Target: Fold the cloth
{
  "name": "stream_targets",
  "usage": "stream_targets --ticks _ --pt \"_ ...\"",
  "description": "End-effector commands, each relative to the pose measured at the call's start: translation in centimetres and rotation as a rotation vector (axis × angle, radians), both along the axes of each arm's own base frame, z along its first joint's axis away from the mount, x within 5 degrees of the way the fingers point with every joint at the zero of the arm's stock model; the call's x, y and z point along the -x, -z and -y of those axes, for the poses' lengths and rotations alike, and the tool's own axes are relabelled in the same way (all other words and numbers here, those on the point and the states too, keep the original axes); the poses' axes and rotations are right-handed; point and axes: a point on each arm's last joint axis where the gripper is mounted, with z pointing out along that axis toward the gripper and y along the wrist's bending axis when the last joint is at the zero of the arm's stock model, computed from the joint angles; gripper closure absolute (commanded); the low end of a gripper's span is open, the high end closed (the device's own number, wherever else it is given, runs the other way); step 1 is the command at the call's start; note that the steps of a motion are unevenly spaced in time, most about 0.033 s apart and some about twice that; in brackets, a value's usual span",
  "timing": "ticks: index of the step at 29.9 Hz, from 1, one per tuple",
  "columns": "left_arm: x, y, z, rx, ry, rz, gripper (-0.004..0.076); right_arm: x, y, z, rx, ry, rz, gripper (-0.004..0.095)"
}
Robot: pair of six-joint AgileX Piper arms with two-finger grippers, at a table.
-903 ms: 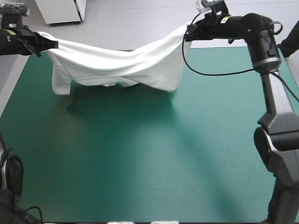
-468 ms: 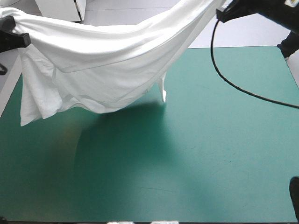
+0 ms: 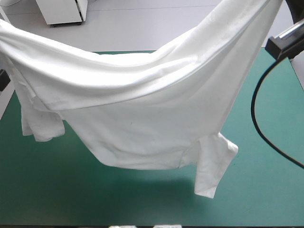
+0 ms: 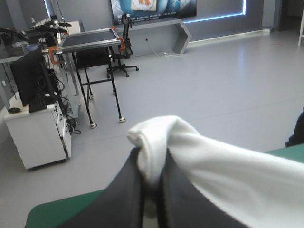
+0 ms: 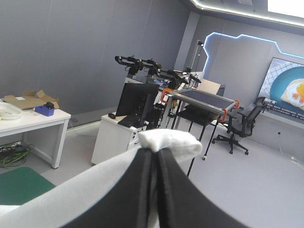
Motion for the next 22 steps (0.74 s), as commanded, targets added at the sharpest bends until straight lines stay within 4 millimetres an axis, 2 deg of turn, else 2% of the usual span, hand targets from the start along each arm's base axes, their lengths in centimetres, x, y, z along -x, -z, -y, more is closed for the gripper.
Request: stream_targets --ticks 1,4,6,8,11,18,22 --pt "1.2 -0.5 -0.1 0.021 0.015 0.036 0.0733 2.1 -0.3 0.5 -0.044 0.01 0.06 0.0921" --pt "1.3 0.2 0.0 0.021 0.035 -0.036 0.0733 2.7 0.4 0.6 -0.042 0.01 0.034 0.0921" --pt "0.9 0.7 0.0 0.022 0.029 -0.1 0.0733 2.4 1.1 0.5 -0.034 0.009 -0.002 0.0921" --pt "-0.3 1.1 0.1 0.012 0.015 -0.142 0.0733 1.5 2.0 0.4 -0.027 0.019 -0.048 0.0921" --pt "-3.2 2.3 0.3 -0.003 0.002 -0.233 0.0733 -0.8 3.6 0.3 -0.013 0.048 -0.13 0.0921" --pt "-13.3 8.5 2.0 -0.009 0.025 -0.567 0.0733 -9.9 10.0 -0.4 0.03 0.117 -0.425 0.0921" --pt "-17.4 11.1 2.5 -0.02 0.021 -0.666 0.0733 -14.5 13.4 -1.0 0.049 0.129 -0.541 0.0921"
